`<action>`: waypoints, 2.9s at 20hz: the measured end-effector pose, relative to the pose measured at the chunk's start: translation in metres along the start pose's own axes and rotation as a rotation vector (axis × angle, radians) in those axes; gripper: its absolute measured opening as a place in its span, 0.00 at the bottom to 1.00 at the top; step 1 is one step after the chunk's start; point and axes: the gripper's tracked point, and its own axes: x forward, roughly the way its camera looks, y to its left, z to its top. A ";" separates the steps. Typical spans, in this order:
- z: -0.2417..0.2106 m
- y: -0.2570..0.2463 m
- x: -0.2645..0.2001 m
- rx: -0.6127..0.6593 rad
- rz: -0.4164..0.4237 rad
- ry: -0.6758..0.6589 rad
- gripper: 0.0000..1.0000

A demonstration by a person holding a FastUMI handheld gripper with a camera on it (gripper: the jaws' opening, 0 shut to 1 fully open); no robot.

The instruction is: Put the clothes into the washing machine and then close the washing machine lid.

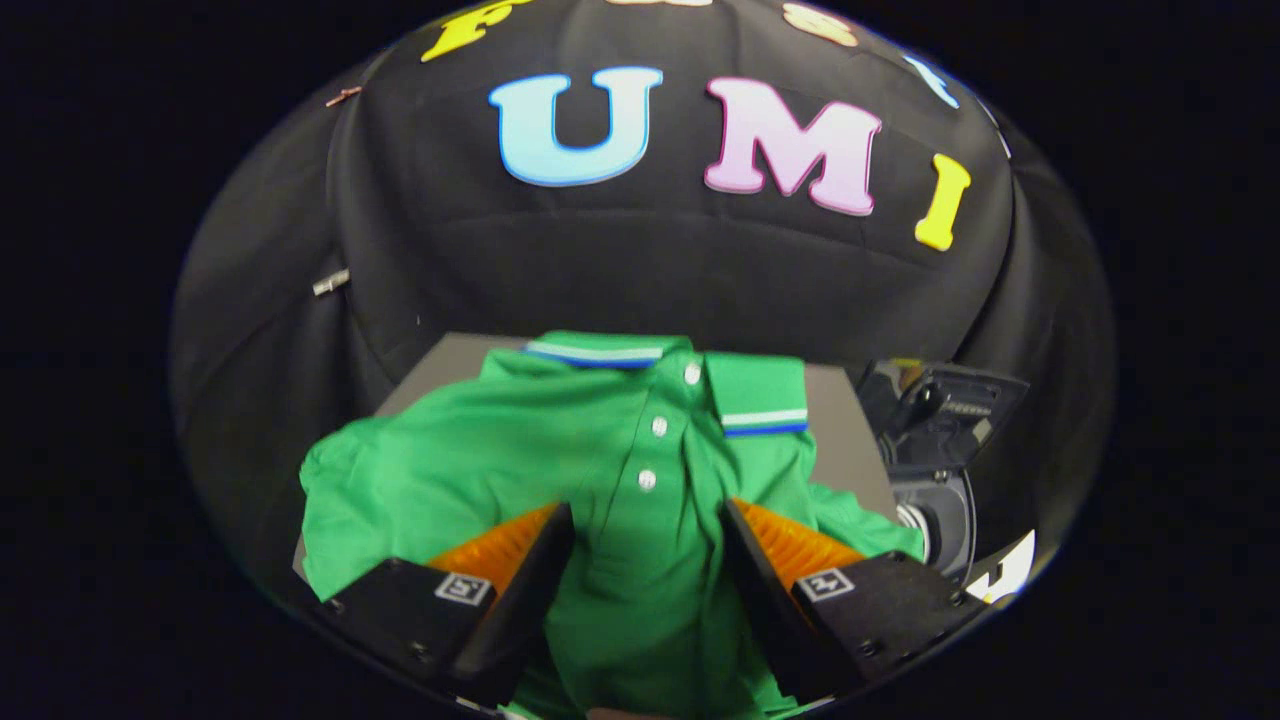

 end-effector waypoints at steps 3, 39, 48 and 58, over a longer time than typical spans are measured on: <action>0.001 -0.001 -0.008 0.040 0.012 -0.006 0.96; 0.058 -0.195 -0.103 0.074 0.078 -0.164 0.05; 0.052 -0.336 -0.070 0.184 0.040 -0.146 0.05; 0.028 -0.420 0.008 0.168 0.055 -0.090 0.05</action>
